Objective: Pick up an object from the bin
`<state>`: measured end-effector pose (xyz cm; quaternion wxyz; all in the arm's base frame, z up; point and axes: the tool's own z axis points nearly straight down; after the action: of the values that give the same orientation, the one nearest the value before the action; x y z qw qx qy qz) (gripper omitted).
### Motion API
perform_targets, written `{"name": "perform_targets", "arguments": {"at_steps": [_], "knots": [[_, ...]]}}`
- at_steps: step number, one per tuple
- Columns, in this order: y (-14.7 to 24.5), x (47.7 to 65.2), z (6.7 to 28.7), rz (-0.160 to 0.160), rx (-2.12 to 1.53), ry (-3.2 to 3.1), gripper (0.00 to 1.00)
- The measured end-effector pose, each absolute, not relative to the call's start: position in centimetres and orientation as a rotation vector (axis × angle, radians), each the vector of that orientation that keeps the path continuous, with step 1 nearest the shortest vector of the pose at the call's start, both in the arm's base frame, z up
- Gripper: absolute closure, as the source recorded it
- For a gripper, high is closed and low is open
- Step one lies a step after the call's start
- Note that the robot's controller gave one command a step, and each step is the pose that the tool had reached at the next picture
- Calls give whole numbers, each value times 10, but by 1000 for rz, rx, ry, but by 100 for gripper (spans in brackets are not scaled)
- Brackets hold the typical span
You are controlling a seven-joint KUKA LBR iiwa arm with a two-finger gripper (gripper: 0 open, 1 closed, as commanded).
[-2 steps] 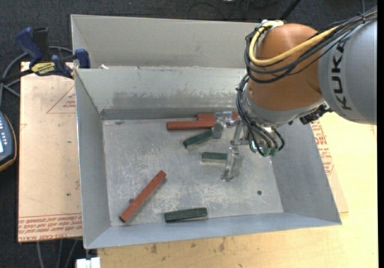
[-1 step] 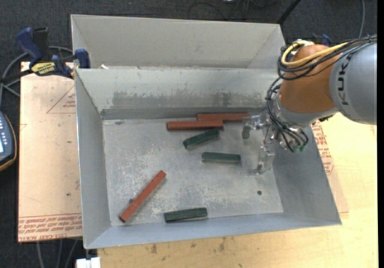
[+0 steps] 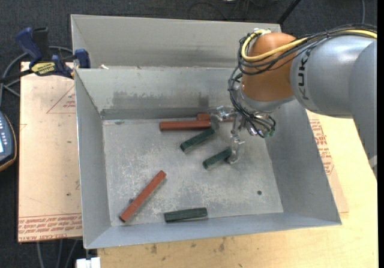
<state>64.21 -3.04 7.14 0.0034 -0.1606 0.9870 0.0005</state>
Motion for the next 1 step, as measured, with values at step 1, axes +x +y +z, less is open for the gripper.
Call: {"name": "perform_targets", "arguments": {"at_steps": [1], "knots": [[-32,644,74,1,-498,3089,100]]}}
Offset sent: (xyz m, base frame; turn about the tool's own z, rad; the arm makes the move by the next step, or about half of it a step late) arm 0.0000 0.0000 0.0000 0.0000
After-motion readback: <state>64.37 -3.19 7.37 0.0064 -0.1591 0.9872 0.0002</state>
